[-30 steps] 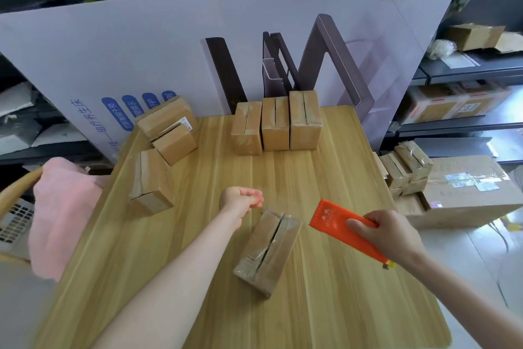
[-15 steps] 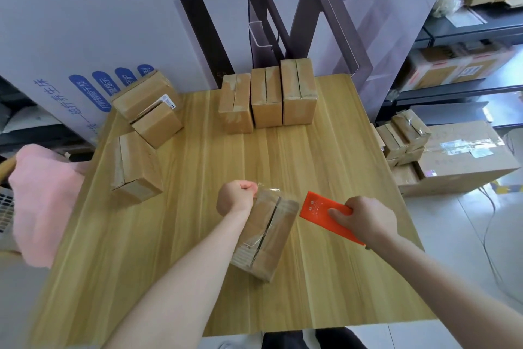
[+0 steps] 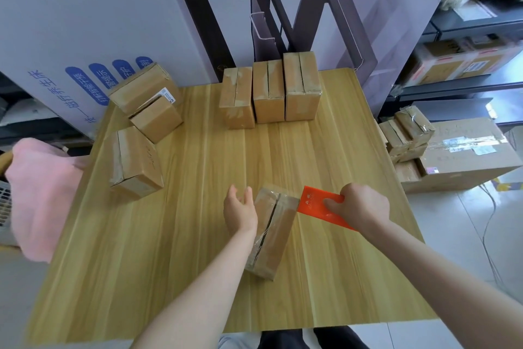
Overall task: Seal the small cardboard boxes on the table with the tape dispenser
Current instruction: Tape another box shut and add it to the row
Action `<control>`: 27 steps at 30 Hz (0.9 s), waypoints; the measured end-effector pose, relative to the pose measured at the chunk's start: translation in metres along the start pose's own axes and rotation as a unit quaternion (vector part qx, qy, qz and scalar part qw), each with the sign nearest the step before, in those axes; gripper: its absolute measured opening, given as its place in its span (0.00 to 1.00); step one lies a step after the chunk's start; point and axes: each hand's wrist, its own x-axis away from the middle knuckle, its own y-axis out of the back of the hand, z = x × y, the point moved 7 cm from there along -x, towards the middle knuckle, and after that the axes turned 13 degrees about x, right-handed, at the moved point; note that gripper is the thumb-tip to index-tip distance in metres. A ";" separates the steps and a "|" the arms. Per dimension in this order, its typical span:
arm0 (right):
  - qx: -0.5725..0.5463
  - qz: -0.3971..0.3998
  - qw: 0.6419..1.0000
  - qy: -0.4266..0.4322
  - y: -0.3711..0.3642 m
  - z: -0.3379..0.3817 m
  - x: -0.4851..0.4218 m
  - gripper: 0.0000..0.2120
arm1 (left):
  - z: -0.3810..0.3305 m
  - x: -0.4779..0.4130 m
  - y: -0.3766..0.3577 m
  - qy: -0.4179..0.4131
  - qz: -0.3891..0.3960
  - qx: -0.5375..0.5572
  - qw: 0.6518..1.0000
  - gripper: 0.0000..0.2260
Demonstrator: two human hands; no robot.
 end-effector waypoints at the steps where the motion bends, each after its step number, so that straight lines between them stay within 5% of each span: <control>1: 0.007 -0.002 1.000 0.003 0.002 0.002 -0.001 0.21 | -0.001 0.008 -0.001 -0.031 0.010 0.023 0.999 0.22; 6: 0.051 -0.013 0.998 0.031 0.025 0.021 -0.005 0.19 | 0.016 0.026 -0.021 -0.008 0.114 0.019 0.993 0.26; 14: 0.184 -0.072 0.973 0.118 0.061 0.085 0.006 0.08 | 0.025 0.032 -0.025 -0.003 0.109 0.068 0.992 0.23; 20: 0.142 0.023 0.989 0.043 0.057 0.063 -0.022 0.12 | 0.026 0.032 -0.026 -0.010 0.094 0.056 0.994 0.20; 27: 0.151 0.055 0.985 0.059 0.054 0.078 -0.050 0.13 | 0.029 0.032 -0.026 0.007 0.091 0.050 0.995 0.21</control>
